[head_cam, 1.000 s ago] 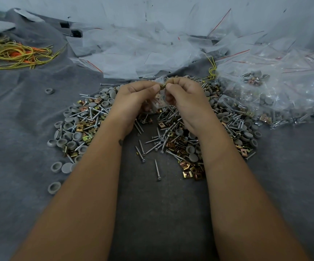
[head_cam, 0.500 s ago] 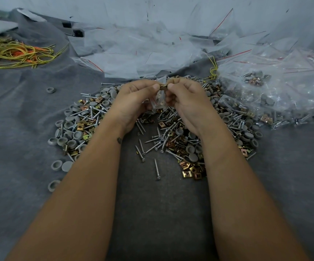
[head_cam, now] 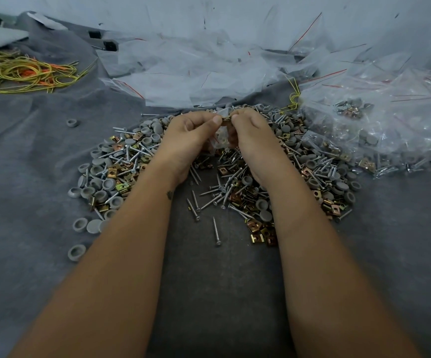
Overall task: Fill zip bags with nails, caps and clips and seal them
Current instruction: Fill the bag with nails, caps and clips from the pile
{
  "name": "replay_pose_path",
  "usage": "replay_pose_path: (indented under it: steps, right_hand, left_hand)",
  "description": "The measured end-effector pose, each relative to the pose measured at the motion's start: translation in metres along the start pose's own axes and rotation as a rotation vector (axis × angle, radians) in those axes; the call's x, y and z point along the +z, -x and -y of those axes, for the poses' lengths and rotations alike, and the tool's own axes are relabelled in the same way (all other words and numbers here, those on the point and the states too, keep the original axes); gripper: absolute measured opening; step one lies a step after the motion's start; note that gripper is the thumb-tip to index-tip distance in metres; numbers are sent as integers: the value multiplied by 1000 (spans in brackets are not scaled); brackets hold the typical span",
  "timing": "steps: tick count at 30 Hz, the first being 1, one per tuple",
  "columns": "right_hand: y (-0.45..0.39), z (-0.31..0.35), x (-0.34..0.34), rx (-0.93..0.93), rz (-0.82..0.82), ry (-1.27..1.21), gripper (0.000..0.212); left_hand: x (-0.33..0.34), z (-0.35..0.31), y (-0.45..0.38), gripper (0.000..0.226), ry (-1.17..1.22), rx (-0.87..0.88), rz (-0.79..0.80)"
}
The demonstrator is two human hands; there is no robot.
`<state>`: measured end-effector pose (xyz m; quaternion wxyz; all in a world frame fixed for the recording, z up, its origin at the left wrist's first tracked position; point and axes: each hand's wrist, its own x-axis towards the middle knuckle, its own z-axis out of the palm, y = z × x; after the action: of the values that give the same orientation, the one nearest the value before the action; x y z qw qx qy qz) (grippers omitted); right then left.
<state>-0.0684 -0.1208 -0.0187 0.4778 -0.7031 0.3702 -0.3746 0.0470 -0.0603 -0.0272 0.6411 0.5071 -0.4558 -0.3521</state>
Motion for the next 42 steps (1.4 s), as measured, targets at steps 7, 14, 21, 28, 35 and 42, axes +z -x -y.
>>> replay_pose_path:
  steps: [7,14,21,28,35,42]
  right_hand:
    - [5,4,-6,-161,21,267,23]
    - [7,5,-10,-166,81,324,27]
    - [10,6,-12,-166,104,310,31]
    - [12,9,-9,-192,54,164,32]
    - [6,7,0,-102,-1,22,33]
    - [1,10,5,-24,-20,-158,33]
  left_hand:
    - [3,3,-1,23,-257,65,-69]
    - [0,2,0,16,-291,76,13]
    - [-4,0,1,10,-215,70,111]
    - [-1,-5,4,19,-79,55,182]
    - [4,-10,7,22,32,44,130]
    - [5,-11,6,25,49,46,115]
